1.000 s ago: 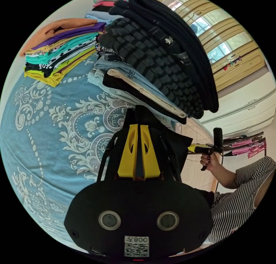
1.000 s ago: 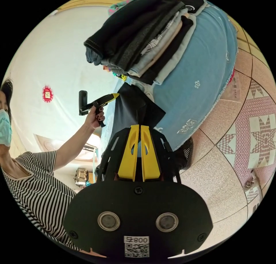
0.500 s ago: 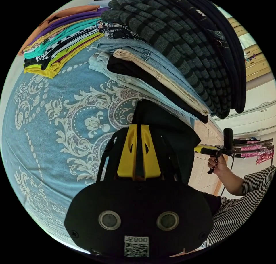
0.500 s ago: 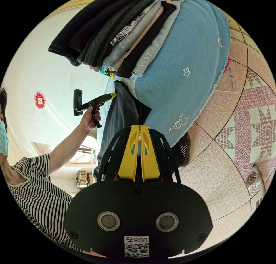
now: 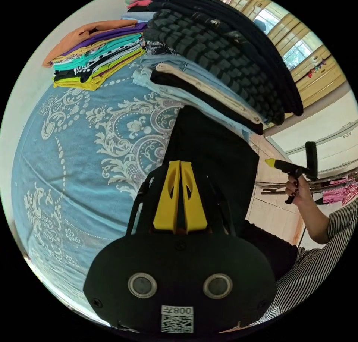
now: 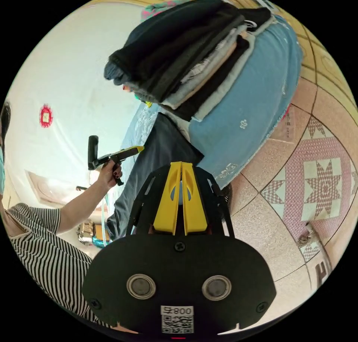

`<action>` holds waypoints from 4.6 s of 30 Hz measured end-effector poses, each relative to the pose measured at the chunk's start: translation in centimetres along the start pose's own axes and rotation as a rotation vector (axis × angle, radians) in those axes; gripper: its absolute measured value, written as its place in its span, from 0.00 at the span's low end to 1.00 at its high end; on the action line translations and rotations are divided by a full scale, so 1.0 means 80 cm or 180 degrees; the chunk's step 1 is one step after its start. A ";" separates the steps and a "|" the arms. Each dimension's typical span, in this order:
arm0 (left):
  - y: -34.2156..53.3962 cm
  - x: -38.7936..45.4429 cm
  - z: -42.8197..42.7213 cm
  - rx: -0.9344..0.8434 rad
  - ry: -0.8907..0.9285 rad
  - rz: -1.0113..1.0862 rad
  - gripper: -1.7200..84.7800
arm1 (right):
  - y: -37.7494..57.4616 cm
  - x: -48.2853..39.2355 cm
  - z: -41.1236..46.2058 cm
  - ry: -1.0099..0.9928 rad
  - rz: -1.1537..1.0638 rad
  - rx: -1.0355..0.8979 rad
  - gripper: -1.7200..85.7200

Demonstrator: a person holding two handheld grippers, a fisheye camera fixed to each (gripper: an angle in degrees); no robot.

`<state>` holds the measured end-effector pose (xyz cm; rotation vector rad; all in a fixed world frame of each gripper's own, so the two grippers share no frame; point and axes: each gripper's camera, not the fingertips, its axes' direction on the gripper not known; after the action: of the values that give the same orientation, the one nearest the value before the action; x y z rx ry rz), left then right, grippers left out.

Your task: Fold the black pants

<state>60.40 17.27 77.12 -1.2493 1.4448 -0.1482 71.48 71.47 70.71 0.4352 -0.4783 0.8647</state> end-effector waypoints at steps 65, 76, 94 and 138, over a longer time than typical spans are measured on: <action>1.103 -0.156 -0.596 0.1203 0.0586 -0.2954 0.03 | 0.147 -0.922 0.763 -0.1005 -0.2501 -0.2753 0.09; 1.152 -0.158 -0.677 0.1212 0.0347 -0.2935 0.10 | 0.202 -0.972 0.779 -0.0960 -0.2967 -0.2979 0.09; 1.277 -0.124 -0.756 0.2242 0.0744 -0.3274 0.02 | 0.176 -1.067 0.734 -0.0787 -0.3581 -0.2265 0.10; 1.265 -0.155 -0.807 0.2033 -0.0283 -0.3322 0.03 | 0.098 -1.121 0.728 -0.0085 -0.3997 -0.2876 0.08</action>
<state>-51.91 34.52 36.40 -1.3045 0.4595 -1.1383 2.37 -10.51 68.91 -0.1388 -0.4584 -0.5886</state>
